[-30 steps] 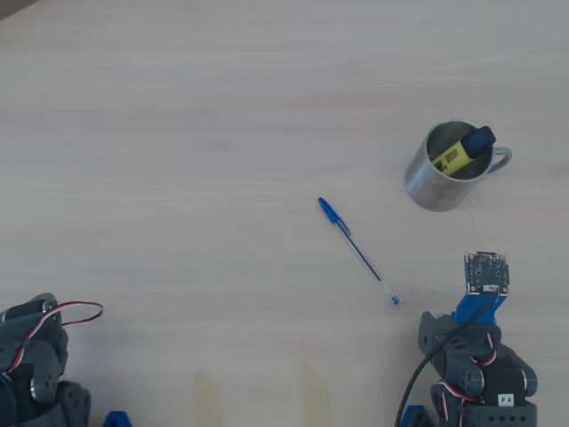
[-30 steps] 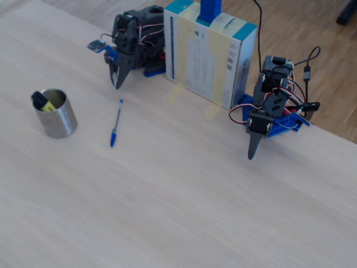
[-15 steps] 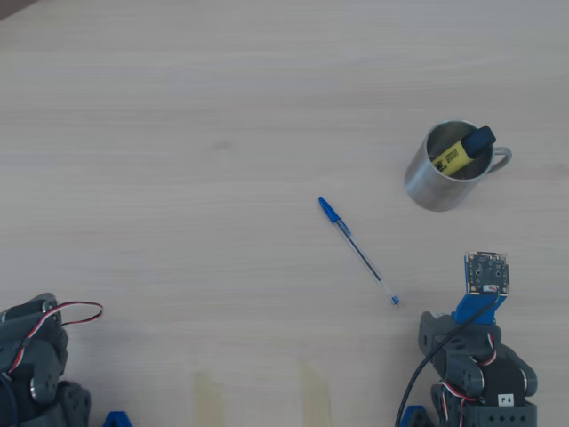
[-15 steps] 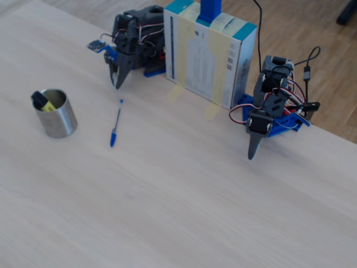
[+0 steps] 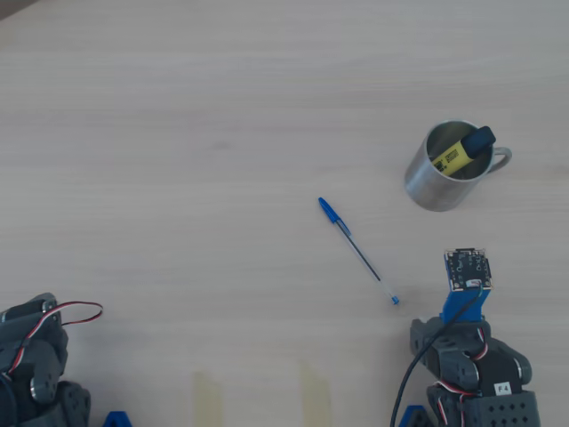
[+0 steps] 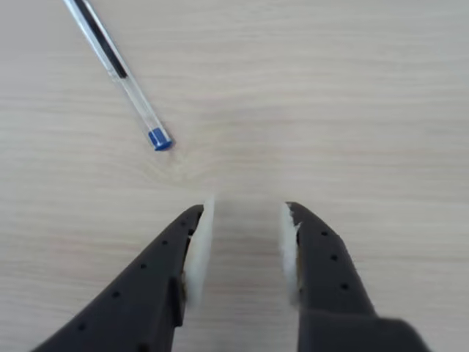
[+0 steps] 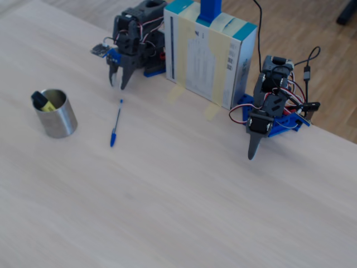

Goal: Grab the blue pen and put it in the silver cup.

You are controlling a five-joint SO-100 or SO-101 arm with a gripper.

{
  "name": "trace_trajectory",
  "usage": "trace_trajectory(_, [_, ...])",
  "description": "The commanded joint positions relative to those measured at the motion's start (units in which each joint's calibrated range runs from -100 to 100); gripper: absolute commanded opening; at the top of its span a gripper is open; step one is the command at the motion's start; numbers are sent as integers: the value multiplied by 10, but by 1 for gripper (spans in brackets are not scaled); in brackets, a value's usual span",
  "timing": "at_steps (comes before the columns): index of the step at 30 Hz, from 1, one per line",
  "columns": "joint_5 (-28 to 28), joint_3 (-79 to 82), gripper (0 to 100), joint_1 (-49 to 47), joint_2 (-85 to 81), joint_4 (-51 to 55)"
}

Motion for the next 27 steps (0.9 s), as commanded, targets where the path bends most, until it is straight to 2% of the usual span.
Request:
trace_trajectory(1, [3, -63, 18, -20, 72, -13])
trace_trajectory(11, [7, -212, 18, -65, 268, -18])
trace_trajectory(16, [55, -301, 18, -67, 365, -21])
trace_trajectory(27, [113, -458, 18, -87, 565, -44])
